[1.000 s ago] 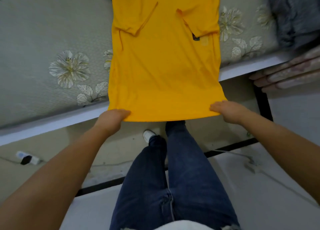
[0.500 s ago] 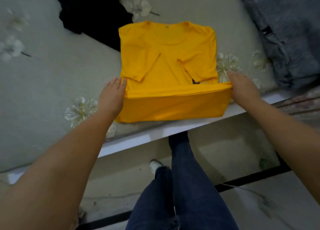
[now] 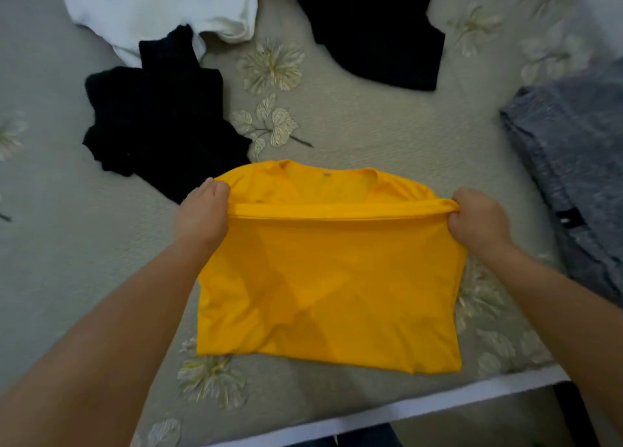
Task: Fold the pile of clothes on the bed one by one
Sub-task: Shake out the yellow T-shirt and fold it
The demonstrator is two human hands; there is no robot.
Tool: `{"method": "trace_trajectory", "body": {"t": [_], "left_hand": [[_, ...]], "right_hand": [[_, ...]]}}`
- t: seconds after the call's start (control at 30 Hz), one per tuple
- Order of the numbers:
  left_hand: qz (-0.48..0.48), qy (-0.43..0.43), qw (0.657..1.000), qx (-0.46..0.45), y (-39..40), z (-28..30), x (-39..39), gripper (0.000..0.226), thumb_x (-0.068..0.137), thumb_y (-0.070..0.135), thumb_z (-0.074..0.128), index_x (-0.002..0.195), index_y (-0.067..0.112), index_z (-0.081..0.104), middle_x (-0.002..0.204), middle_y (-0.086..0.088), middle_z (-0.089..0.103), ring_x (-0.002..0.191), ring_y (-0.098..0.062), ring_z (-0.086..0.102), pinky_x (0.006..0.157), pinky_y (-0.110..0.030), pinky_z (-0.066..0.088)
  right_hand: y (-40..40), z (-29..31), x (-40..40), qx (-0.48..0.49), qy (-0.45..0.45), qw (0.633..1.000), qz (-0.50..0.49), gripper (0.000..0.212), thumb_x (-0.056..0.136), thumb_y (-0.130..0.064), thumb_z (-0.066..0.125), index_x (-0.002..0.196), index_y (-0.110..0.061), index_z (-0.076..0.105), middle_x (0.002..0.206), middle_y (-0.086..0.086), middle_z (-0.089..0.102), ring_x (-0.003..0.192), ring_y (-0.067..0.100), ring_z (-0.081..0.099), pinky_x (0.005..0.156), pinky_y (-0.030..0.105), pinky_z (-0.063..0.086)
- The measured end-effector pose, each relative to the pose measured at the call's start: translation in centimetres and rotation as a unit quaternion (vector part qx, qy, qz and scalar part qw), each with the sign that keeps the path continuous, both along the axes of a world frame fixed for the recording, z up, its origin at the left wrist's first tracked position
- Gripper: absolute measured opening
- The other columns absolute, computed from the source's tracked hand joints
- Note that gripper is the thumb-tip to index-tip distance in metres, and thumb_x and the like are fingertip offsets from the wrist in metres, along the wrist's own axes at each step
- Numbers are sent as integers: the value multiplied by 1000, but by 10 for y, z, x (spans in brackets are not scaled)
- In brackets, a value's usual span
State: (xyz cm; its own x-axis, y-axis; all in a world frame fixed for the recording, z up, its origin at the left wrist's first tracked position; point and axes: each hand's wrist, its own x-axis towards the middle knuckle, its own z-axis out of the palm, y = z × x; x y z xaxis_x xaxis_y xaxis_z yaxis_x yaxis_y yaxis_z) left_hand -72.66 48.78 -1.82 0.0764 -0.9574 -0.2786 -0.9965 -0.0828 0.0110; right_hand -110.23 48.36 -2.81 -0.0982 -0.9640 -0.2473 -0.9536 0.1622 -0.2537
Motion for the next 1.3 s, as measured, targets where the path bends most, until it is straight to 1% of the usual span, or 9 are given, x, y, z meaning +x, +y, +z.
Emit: {"method": "trace_trajectory", "body": {"t": [0.2, 0.33, 0.47, 0.6, 0.73, 0.83, 0.97, 1.13, 1.3], "left_hand": [[-17, -78, 996, 42, -72, -36, -1, 19, 86, 2, 43, 99, 2, 58, 101, -18, 54, 99, -34, 48, 70, -37, 36], [100, -83, 987, 90, -112, -52, -3, 11, 84, 11, 48, 82, 6, 58, 92, -14, 57, 95, -33, 51, 83, -37, 35], [213, 28, 976, -46, -120, -56, -1, 32, 84, 19, 51, 110, 2, 58, 114, -22, 56, 109, -38, 47, 95, -44, 32], [18, 79, 991, -109, -78, -60, -21, 35, 83, 5, 52, 117, -3, 54, 130, -24, 47, 128, -37, 36, 110, -52, 11], [-104, 86, 983, -122, -2, -74, -32, 42, 80, 7, 50, 117, -11, 54, 129, -34, 45, 122, -53, 36, 99, -64, 15], [61, 111, 989, -70, 65, -80, -26, 54, 84, 21, 39, 127, -12, 43, 137, -36, 33, 129, -53, 25, 104, -62, 10], [295, 115, 948, -4, 139, -75, -11, 53, 91, 16, 47, 130, -17, 33, 132, -38, 35, 123, -50, 34, 101, -53, 25], [373, 166, 913, -12, 168, -74, 2, 27, 98, 14, 35, 100, -7, 51, 93, -27, 53, 90, -38, 49, 70, -40, 33], [396, 168, 902, 31, 160, -73, -1, 37, 99, 17, 31, 63, 19, 26, 64, 1, 31, 73, -25, 39, 61, -32, 23]], "right_hand": [[-57, -26, 1, 82, 24, 996, -29, 46, 61, -22, 40, 89, 3, 66, 95, 27, 60, 95, 42, 53, 81, 41, 39], [-87, -49, -9, 129, -59, 979, -148, 38, 81, -12, 55, 118, -2, 56, 119, 27, 56, 110, 40, 51, 91, 40, 40], [-93, -59, -22, 73, -78, 964, -243, 33, 92, -12, 46, 117, 7, 52, 119, 30, 54, 110, 41, 49, 85, 38, 40], [-69, -56, -7, 2, -52, 977, -208, 33, 92, -12, 41, 116, 11, 48, 116, 33, 51, 107, 43, 47, 88, 47, 38], [-12, -50, 22, -74, 1, 997, -18, 46, 79, -13, 46, 117, 12, 53, 123, 35, 49, 114, 50, 47, 95, 54, 34], [48, -57, 42, -100, 27, 993, 60, 44, 79, -16, 47, 112, 11, 57, 123, 36, 50, 113, 56, 46, 89, 69, 33], [121, -63, 43, 52, 14, 997, -64, 60, 82, -27, 41, 132, 8, 39, 141, 33, 29, 131, 49, 27, 104, 62, 20], [166, -64, 41, 126, 69, 974, -178, 61, 87, -36, 38, 138, -3, 30, 131, 29, 40, 119, 43, 37, 98, 53, 25], [172, -62, 45, 130, 54, 959, -244, 18, 92, -15, 46, 104, -3, 50, 100, 25, 60, 96, 37, 52, 93, 43, 26]]}}
